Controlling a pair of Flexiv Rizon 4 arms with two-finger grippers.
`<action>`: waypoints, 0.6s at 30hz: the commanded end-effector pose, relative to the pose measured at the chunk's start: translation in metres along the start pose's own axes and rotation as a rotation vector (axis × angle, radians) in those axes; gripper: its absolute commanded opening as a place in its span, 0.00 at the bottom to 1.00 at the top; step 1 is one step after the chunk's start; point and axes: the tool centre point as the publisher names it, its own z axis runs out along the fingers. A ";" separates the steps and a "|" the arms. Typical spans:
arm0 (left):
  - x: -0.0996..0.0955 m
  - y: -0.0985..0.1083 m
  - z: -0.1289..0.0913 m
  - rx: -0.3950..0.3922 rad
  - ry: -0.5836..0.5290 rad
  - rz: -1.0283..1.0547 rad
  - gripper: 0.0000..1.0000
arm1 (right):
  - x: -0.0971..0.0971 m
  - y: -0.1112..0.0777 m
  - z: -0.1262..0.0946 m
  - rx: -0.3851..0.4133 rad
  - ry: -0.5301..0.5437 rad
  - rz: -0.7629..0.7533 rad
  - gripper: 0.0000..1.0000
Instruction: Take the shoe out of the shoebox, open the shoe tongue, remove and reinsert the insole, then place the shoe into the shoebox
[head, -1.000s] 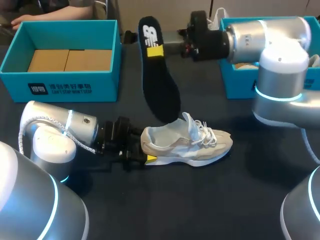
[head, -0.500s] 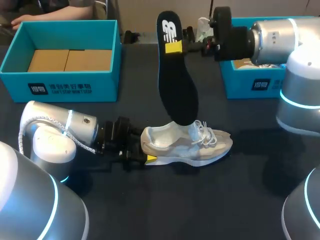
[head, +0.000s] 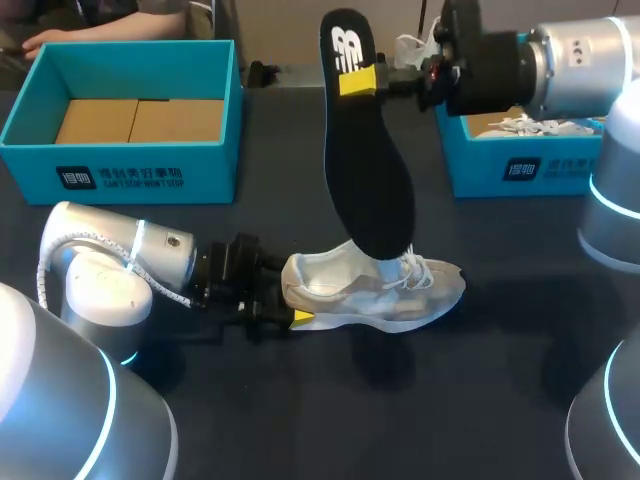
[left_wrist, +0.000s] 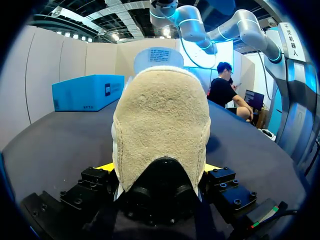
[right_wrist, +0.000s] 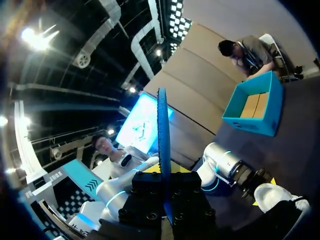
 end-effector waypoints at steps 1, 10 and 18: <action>0.000 0.000 0.001 -0.002 0.000 0.000 0.00 | 0.015 -0.010 -0.005 0.000 -0.036 0.008 0.00; 0.000 0.000 0.001 -0.002 0.000 0.000 0.00 | 0.025 -0.027 -0.007 0.015 -0.054 -0.046 0.00; 0.000 0.000 0.001 -0.002 0.000 0.000 0.00 | 0.027 -0.048 -0.008 0.031 -0.043 -0.113 0.00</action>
